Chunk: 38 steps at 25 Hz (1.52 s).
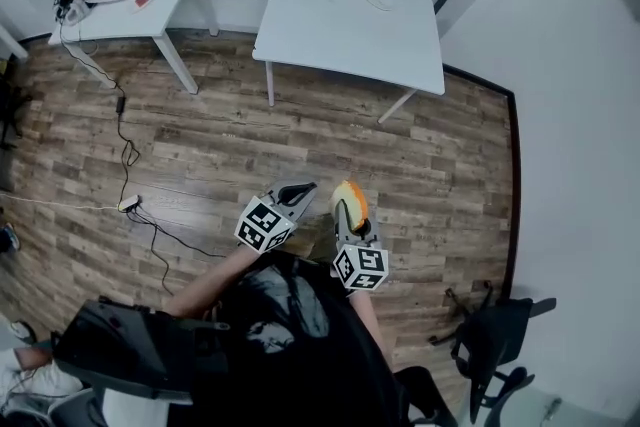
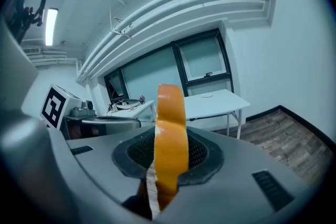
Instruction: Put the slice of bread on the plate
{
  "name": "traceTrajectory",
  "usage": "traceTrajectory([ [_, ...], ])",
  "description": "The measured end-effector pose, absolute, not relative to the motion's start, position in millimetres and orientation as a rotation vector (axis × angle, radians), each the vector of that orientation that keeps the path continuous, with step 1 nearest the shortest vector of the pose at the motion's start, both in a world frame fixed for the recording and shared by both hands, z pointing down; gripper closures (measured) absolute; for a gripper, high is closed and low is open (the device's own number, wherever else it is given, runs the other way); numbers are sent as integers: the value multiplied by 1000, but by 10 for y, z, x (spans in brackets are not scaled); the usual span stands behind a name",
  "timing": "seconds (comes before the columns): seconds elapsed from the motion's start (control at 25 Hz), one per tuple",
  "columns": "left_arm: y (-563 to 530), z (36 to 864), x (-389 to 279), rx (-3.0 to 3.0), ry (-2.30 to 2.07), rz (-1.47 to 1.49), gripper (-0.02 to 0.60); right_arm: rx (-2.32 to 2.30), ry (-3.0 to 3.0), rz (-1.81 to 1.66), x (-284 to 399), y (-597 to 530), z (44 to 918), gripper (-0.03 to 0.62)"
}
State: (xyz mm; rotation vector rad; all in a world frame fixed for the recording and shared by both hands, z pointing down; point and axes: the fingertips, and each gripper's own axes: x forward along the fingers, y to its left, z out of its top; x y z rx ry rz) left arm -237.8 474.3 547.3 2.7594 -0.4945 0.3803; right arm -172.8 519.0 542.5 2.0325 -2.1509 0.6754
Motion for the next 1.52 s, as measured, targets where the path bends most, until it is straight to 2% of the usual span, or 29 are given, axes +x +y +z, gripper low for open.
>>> traceTrajectory([
  [0.48, 3992, 5378, -1598, 2734, -592, 372, 578, 1950, -2166, 679, -871, 4397, 5469, 491],
  [1.0, 2918, 5177, -44, 2758, -674, 398, 578, 1799, -2233, 504, 489, 3144, 5189, 491],
  [1.52, 2030, 5215, 229, 2731, -685, 386, 578, 1794, -2217, 542, 748, 2283, 5254, 491],
])
